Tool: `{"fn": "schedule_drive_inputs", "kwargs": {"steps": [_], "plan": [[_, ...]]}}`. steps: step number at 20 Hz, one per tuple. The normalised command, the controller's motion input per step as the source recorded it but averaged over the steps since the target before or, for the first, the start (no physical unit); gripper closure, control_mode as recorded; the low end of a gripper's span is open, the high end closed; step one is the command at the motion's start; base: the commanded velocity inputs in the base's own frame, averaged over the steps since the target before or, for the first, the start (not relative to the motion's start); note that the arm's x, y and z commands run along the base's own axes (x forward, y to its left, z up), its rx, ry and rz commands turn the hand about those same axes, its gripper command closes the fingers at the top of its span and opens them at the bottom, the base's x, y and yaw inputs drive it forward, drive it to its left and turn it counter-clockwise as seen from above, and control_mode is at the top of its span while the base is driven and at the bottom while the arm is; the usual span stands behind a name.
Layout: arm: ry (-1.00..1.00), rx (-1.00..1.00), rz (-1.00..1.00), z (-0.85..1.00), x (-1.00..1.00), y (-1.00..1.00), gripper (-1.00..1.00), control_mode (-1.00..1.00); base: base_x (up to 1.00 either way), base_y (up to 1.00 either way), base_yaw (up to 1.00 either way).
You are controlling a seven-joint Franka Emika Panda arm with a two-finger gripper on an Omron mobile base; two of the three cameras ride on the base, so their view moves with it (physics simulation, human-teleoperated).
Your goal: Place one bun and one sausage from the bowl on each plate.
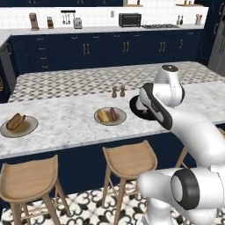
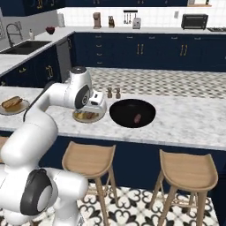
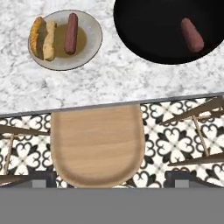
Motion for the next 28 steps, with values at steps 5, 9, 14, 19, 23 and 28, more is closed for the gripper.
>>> {"fn": "schedule_drive_inputs", "kwargs": {"steps": [5, 9, 14, 19, 23, 28], "plan": [[0.00, 0.00, 0.00, 0.00, 0.00, 0.00, -1.00, 1.00, 0.31, -0.68, 0.00], [0.00, 0.00, 0.00, 0.00, 0.00, 0.00, -1.00, 1.00, 0.47, -0.46, 0.00], [0.00, 0.00, 0.00, 0.00, 0.00, 0.00, -1.00, 1.00, 0.41, -0.44, 0.01], [0.00, 0.00, 0.00, 0.00, 0.00, 0.00, -1.00, 1.00, 0.43, -0.14, 0.05], [0.00, 0.00, 0.01, -0.03, 0.16, -0.01, -1.00, -1.00, 0.36, -0.05, 0.05], [0.00, 0.00, 0.01, -0.29, 0.94, -0.04, -1.00, -1.00, 0.00, 0.00, 0.00]]}}
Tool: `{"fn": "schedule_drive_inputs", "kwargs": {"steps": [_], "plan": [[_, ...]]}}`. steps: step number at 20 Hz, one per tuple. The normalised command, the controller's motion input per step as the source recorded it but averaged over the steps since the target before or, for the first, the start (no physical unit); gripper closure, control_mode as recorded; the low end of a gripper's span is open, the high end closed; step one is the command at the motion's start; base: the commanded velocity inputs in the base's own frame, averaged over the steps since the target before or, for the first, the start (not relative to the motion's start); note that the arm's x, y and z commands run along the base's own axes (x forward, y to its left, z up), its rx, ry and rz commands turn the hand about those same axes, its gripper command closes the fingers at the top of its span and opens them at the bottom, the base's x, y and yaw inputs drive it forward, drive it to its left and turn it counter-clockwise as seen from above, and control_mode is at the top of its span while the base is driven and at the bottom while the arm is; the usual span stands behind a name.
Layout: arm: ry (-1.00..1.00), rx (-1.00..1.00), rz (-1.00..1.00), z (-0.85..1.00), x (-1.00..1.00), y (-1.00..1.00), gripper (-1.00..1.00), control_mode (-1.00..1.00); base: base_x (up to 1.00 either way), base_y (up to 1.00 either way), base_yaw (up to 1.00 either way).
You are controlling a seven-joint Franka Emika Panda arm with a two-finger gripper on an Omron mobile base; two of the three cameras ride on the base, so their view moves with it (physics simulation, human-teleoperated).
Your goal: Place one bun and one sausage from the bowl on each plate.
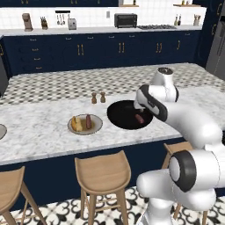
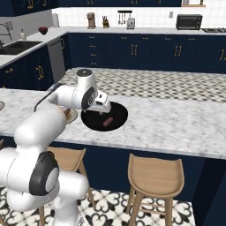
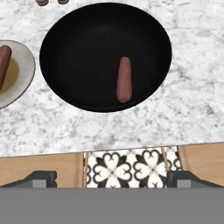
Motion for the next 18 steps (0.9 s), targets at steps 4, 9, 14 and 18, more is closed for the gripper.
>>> {"fn": "schedule_drive_inputs", "kwargs": {"steps": [4, 9, 14, 18], "plan": [[0.00, -0.01, 0.00, -0.48, 1.00, -0.10, -1.00, -1.00, 0.00, 0.00, 0.00], [0.00, -0.08, 0.00, -0.65, 0.87, -0.04, -1.00, -1.00, 0.00, 0.00, 0.00], [0.01, -0.05, 0.00, -0.62, 0.58, -0.02, -1.00, -1.00, 0.00, 0.00, 0.00], [0.06, 0.00, 0.00, -0.30, 0.36, -0.01, -1.00, -1.00, 0.00, 0.00, 0.00]]}}
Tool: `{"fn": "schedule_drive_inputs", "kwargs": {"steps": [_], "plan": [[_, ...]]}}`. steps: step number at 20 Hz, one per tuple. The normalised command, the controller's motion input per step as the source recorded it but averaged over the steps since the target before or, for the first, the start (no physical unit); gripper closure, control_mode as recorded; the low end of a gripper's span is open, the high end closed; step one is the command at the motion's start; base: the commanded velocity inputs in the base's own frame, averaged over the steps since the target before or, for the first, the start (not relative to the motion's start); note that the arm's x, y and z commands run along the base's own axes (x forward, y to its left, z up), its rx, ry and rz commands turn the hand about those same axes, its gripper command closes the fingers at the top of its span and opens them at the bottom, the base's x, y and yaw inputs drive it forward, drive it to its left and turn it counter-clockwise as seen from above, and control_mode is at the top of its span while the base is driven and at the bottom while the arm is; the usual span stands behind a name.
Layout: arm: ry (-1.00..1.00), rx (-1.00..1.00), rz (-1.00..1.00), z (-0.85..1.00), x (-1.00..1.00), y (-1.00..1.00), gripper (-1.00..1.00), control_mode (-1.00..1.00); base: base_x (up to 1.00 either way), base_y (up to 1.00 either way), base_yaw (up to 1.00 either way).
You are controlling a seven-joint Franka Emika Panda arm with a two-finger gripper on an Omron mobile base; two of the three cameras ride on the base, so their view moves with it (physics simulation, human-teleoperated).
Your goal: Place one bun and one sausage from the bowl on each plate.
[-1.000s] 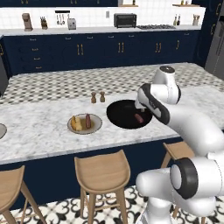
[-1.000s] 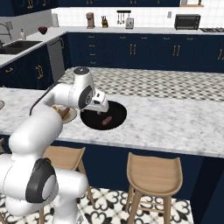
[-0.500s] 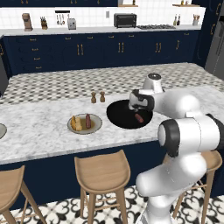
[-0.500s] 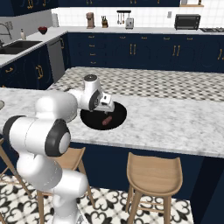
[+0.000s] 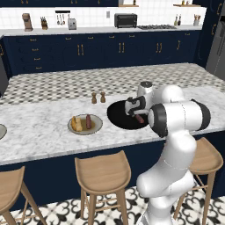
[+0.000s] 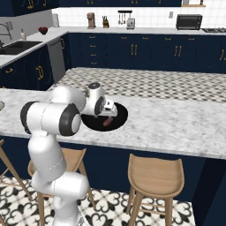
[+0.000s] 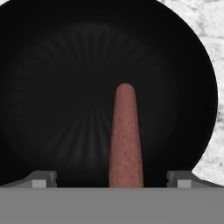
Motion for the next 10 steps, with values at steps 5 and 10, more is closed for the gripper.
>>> {"fn": "schedule_drive_inputs", "kwargs": {"steps": [5, 10], "plan": [[0.05, 0.00, 0.00, -0.19, 0.32, -0.02, -1.00, -1.00, 0.00, 0.00, 0.00], [0.00, 0.00, 0.00, -0.26, 0.06, -0.19, -1.00, -1.00, 0.00, 0.00, 0.00]]}}
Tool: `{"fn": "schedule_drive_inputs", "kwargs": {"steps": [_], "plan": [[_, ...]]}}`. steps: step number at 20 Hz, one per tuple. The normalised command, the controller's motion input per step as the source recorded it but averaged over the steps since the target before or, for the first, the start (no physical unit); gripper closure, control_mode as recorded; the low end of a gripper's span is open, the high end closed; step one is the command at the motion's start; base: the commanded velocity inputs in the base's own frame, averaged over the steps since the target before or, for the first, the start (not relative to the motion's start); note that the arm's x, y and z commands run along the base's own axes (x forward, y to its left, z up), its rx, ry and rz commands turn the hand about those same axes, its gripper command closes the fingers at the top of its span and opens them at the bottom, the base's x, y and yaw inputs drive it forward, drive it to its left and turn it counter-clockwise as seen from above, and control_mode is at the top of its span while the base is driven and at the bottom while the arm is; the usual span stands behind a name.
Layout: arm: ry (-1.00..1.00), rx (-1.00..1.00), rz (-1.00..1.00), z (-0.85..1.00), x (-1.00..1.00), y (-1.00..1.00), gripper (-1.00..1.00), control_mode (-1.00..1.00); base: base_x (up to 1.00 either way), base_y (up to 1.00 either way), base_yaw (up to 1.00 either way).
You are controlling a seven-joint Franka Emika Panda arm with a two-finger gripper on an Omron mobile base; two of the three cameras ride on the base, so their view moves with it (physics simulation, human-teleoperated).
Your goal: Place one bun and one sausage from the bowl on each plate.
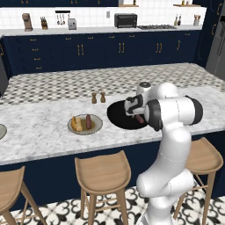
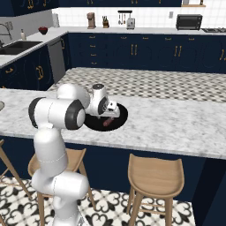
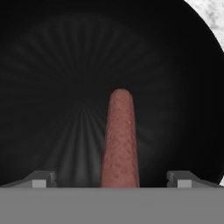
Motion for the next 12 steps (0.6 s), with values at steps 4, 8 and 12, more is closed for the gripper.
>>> {"fn": "schedule_drive_inputs", "kwargs": {"steps": [4, 8, 12], "plan": [[0.00, 0.00, 0.00, -0.32, 0.00, -0.13, -1.00, -1.00, 0.00, 0.00, 0.00], [0.01, 0.00, 0.00, -0.27, 0.00, 0.00, -1.00, -1.00, 0.00, 0.00, 0.00], [0.00, 0.00, 0.00, -0.28, 0.00, 0.00, -1.00, -1.00, 0.00, 0.00, 0.00]]}}
